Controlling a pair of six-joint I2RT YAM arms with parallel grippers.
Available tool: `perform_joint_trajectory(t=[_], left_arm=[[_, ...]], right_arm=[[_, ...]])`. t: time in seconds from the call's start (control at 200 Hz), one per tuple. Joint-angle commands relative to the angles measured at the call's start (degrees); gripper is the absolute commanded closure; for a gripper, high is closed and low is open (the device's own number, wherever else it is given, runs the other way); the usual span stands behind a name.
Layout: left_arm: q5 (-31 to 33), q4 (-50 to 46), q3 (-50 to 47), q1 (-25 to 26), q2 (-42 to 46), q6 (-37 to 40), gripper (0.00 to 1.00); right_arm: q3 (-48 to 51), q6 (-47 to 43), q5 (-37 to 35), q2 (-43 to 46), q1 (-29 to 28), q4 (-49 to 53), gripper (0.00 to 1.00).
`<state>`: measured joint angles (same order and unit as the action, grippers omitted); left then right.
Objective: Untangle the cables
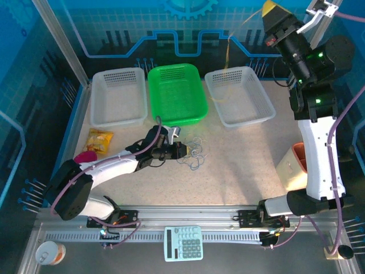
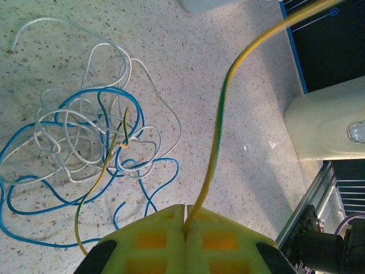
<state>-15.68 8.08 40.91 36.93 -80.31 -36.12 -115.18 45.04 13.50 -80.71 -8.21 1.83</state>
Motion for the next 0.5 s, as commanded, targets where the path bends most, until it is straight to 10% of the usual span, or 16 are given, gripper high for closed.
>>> perform_joint_trajectory(t=[0.0, 0.495], left_arm=[[0.0, 1.6, -0.8, 0.4, -1.0, -0.8, 1.00], [-2.3, 0.6, 2.5, 0.5, -0.4, -1.4, 0.97]], right_arm=[[-3.4, 0.5, -1.8, -1.3, 1.8, -1.3, 1.00], [2.3, -10.4, -9.4, -6.8, 2.9, 2.9, 1.00]])
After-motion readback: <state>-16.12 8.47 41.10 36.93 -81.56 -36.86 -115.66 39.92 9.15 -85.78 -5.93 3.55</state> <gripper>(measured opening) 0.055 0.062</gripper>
